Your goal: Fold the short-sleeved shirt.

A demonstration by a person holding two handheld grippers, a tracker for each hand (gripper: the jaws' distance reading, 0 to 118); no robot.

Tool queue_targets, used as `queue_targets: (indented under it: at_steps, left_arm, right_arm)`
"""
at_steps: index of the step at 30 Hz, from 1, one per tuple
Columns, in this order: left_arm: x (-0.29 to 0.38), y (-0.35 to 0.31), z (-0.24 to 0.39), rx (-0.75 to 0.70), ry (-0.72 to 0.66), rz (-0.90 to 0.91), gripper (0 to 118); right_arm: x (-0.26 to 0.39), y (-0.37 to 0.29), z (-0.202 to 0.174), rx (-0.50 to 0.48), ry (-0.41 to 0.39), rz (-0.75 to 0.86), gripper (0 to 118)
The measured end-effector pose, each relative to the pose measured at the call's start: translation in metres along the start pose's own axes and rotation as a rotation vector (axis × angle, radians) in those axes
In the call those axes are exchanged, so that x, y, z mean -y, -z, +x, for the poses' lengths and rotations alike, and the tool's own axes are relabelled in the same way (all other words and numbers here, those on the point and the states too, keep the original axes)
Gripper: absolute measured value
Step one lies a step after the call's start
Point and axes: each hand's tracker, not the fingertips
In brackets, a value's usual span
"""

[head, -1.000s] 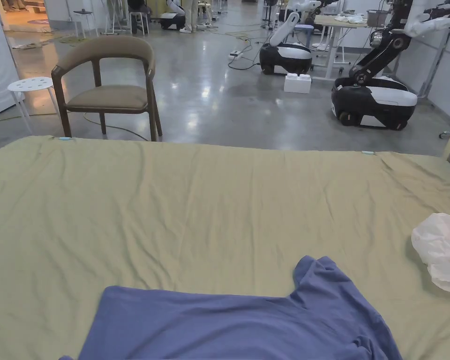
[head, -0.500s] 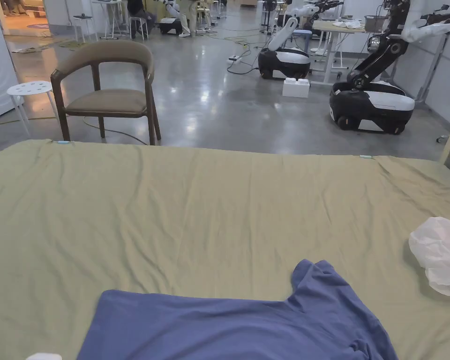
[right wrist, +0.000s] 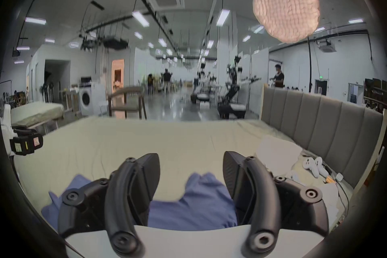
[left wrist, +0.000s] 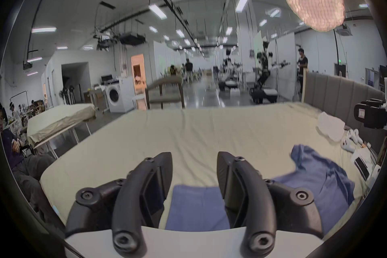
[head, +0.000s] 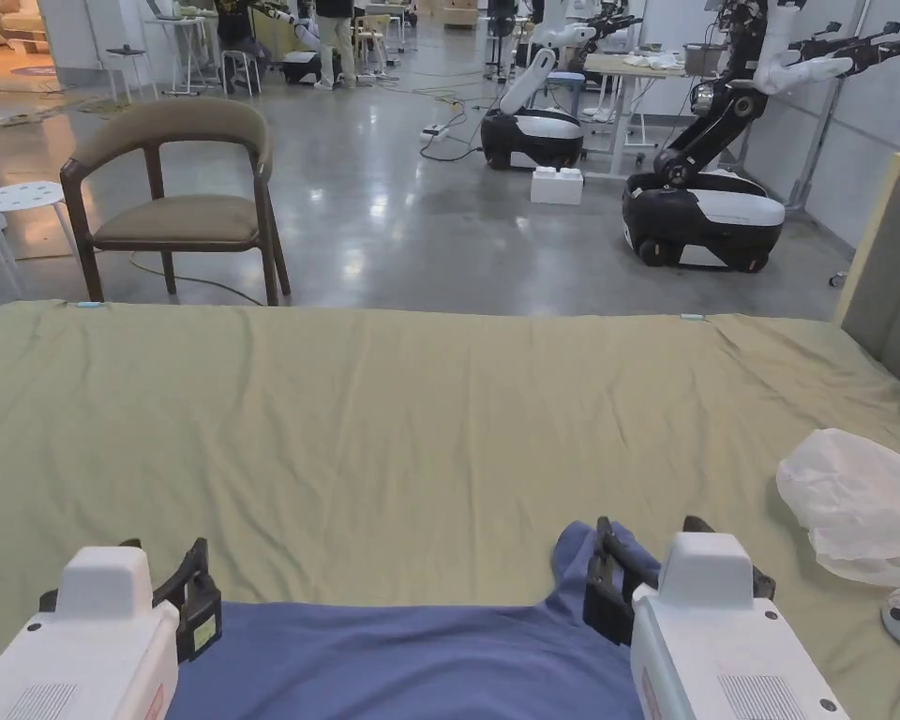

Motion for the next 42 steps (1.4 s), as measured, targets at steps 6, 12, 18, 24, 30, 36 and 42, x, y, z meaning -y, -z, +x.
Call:
queue_targets:
  at_steps: [6, 12, 18, 24, 30, 36, 42]
  left_arm:
    - [-0.017, -0.008, 0.005, -0.049, 0.009, 0.108, 0]
    - [-0.014, 0.003, -0.012, -0.058, -0.011, 0.066, 0]
    - [0.016, 0.076, -0.053, -0.003, -0.078, -0.299, 0]
    - [0.052, 0.152, -0.076, 0.077, -0.131, -0.573, 3]
    - [0.074, 0.211, -0.078, 0.127, -0.133, -0.723, 61]
    - [0.090, 0.250, -0.071, 0.097, -0.114, -0.814, 68]
    - [0.098, 0.255, -0.052, 0.066, -0.011, -0.816, 53]
  right_arm:
    - [-0.019, 0.001, -0.019, -0.017, -0.045, 0.121, 6]
    - [-0.021, 0.007, -0.025, -0.034, -0.040, 0.130, 1]
    - [-0.005, 0.022, -0.015, -0.042, -0.030, 0.051, 1]
    - [0.015, 0.041, -0.003, -0.029, -0.034, -0.044, 1]
    - [0.036, 0.058, 0.010, -0.008, -0.051, -0.136, 1]
    - [0.055, 0.067, 0.020, 0.017, -0.058, -0.203, 1]
    - [0.067, 0.076, 0.031, 0.037, -0.061, -0.260, 1]
